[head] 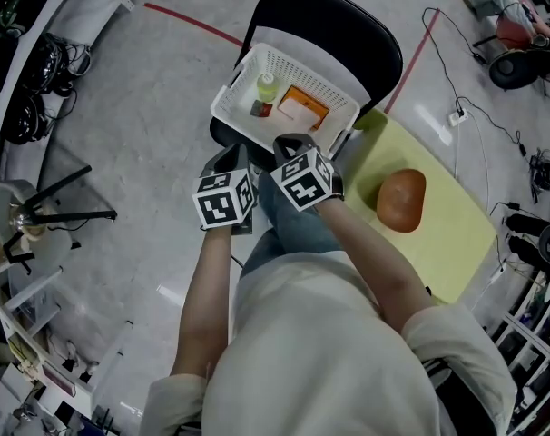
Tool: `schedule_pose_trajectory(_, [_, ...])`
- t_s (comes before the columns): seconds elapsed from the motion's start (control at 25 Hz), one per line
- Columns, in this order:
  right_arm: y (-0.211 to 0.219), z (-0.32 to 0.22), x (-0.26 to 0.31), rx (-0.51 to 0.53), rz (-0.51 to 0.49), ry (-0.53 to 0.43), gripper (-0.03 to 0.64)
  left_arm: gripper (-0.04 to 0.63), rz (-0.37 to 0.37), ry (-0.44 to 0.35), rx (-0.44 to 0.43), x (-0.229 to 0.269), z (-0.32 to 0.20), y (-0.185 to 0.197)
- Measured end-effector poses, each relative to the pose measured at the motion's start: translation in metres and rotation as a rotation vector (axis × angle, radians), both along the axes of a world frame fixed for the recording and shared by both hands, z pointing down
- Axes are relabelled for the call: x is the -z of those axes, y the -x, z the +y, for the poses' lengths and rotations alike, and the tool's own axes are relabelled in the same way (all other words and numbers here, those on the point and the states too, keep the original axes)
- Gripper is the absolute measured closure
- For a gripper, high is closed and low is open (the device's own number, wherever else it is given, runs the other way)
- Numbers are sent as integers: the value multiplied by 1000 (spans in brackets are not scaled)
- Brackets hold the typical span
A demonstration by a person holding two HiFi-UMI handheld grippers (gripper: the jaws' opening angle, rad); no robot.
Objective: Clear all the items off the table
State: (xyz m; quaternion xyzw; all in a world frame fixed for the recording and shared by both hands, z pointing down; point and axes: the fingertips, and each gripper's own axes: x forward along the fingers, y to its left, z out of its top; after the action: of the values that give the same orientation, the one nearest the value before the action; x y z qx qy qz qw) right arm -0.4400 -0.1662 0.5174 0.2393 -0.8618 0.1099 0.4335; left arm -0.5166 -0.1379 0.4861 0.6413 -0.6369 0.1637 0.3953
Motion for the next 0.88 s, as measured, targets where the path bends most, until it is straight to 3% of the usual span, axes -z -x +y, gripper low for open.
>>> schedule_pose_trajectory(0.88, [-49,83,46,-6,-47,-84,617,586,-6,-72,-31,38,86,-48])
